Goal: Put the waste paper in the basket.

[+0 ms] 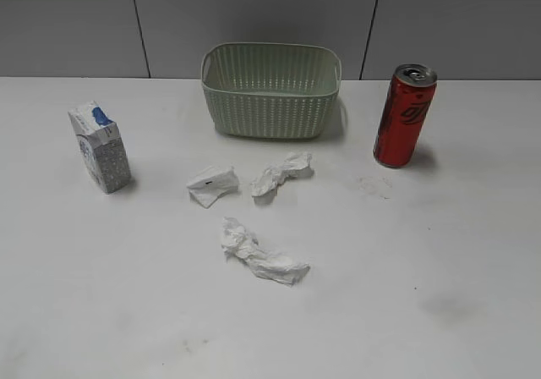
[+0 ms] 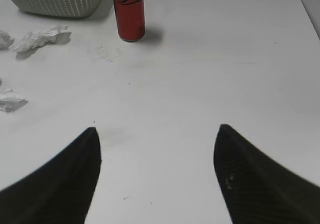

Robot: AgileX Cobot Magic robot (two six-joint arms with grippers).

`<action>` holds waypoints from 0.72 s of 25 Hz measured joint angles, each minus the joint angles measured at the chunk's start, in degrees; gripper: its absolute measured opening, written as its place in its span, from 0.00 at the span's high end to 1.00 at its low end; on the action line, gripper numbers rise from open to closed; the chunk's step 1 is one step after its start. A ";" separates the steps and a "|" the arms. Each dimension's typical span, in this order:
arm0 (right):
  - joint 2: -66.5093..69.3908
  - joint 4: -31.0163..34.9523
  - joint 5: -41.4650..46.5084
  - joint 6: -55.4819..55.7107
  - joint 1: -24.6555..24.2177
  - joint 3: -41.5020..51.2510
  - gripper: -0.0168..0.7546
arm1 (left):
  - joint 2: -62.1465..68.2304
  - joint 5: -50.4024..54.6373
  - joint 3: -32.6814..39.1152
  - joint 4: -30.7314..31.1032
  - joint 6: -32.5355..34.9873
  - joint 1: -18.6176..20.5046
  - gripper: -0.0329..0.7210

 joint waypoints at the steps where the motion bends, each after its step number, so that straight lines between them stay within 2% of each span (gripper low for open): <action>1: 0.00 0.00 0.00 0.00 0.00 0.00 0.29 | 0.00 0.00 0.00 0.00 0.00 0.00 0.66; 18: -0.05 0.00 0.00 -0.18 0.00 -0.05 0.29 | 0.00 0.00 0.00 0.00 0.00 0.00 0.66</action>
